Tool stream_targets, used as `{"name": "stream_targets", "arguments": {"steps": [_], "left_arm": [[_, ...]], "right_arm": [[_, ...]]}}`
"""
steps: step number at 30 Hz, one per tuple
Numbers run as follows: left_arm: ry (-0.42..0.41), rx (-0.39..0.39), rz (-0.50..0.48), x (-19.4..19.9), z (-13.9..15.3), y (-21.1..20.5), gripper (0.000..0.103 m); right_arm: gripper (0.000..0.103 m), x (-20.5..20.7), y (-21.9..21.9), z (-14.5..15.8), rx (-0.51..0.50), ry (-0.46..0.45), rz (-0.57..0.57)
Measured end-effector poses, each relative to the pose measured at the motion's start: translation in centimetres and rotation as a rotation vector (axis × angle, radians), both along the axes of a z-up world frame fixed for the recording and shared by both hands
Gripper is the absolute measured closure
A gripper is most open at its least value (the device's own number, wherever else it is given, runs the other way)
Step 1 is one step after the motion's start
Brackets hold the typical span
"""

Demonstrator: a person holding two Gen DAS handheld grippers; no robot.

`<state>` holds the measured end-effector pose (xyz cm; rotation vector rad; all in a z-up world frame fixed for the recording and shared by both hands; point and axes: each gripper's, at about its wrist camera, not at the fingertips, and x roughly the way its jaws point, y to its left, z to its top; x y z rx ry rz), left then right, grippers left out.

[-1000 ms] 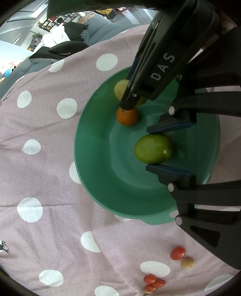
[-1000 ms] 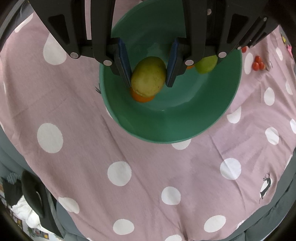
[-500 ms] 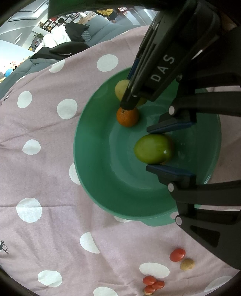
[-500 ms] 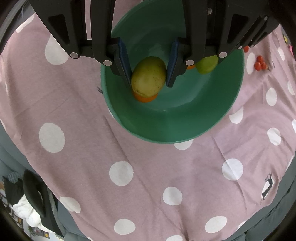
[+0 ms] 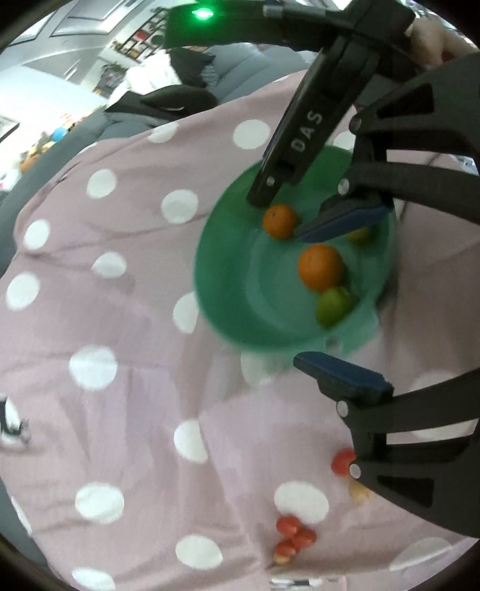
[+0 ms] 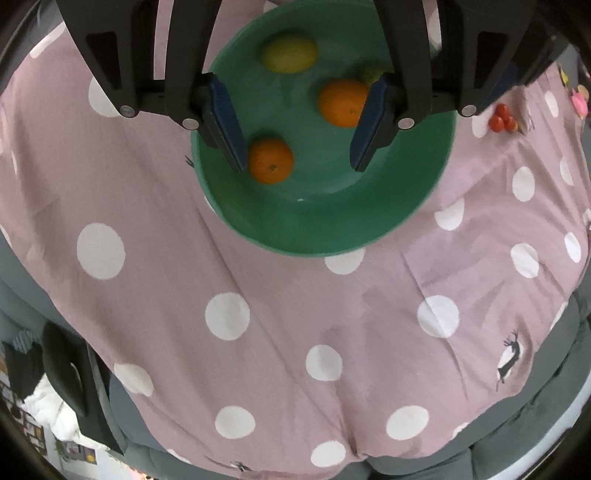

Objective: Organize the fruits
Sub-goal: 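Open both grippers to drop the lime and pear into the bowl, then move both open grippers back to the red cherry tomatoes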

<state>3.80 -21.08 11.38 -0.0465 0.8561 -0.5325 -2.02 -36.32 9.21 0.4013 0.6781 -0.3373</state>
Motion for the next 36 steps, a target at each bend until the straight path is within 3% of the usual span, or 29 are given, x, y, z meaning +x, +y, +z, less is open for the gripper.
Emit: {"name": "stream_targets", "arguments": {"steps": [4, 6, 11, 14, 19, 25, 31, 36], "left_arm": [[-0.031, 0.000, 0.076, 0.0, 1.1, 3.6, 0.035], [-0.047, 0.022, 0.105, -0.1, 1.4, 5.2, 0.027], [-0.084, 0.102, 0.166, 1.2, 2.1, 10.2, 0.027], [-0.115, 0.123, 0.279, 2.1, 2.8, 14.0, 0.023], [-0.068, 0.036, 0.438, 3.2, 2.6, 21.4, 0.021], [-0.033, 0.038, 0.531, 3.8, 1.6, 25.3, 0.021], [0.012, -0.006, 0.500, 4.7, 0.1, 26.3, 0.022], [0.035, -0.015, 0.455, 5.6, -1.3, 25.6, 0.029]], "right_arm": [[0.044, 0.0, 0.7, 0.6, -0.015, -0.016, 0.011], [0.044, 0.0, 1.3, 0.9, -0.025, -0.027, 0.022], [0.041, 0.1, 2.8, 1.8, -0.036, -0.061, 0.065], [0.036, 0.5, 4.3, 2.4, -0.053, -0.082, 0.093], [0.036, 1.7, 7.3, 2.8, -0.059, -0.106, 0.185], [0.036, 3.3, 13.0, 1.9, -0.145, -0.074, 0.373], [0.036, 5.6, 18.7, -1.3, -0.163, 0.024, 0.558], [0.036, 6.9, 21.0, -4.0, -0.155, 0.096, 0.611]]}}
